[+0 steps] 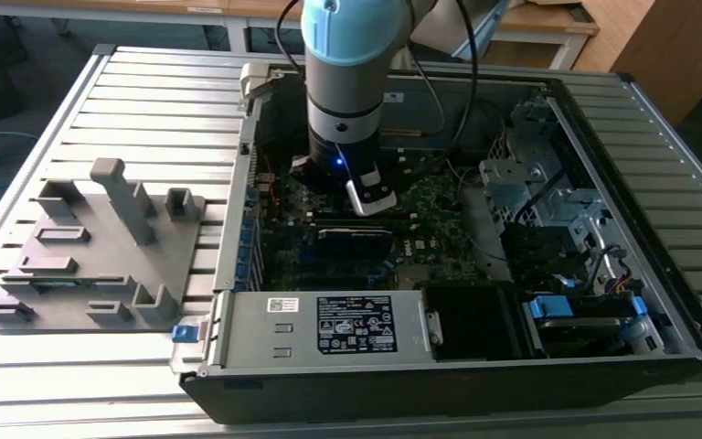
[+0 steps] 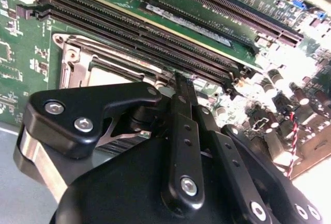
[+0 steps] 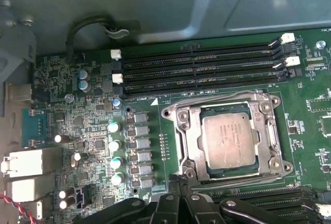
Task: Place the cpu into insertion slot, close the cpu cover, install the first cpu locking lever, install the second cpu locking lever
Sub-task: 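Install the second cpu locking lever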
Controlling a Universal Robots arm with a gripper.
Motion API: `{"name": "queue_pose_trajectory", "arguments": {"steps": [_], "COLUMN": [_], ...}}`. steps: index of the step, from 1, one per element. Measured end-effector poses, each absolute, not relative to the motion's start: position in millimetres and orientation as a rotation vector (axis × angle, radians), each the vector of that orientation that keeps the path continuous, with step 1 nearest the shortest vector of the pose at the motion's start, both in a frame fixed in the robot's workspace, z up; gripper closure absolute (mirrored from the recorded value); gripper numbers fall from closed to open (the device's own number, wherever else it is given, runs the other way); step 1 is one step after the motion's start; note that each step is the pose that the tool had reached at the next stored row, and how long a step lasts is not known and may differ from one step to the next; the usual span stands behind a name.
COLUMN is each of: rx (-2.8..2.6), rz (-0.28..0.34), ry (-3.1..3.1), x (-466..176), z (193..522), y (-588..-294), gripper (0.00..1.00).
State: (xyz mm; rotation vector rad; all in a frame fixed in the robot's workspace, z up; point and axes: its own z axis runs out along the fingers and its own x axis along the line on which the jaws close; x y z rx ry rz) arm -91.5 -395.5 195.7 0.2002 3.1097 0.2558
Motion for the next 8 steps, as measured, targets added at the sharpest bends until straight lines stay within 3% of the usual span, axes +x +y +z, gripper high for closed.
{"name": "queue_pose_trajectory", "arguments": {"steps": [8], "rx": [0.201], "rz": [0.272], "ry": [3.109], "x": [-94.3], "z": [193.2], "y": [-398.5], "gripper": [0.89]}}
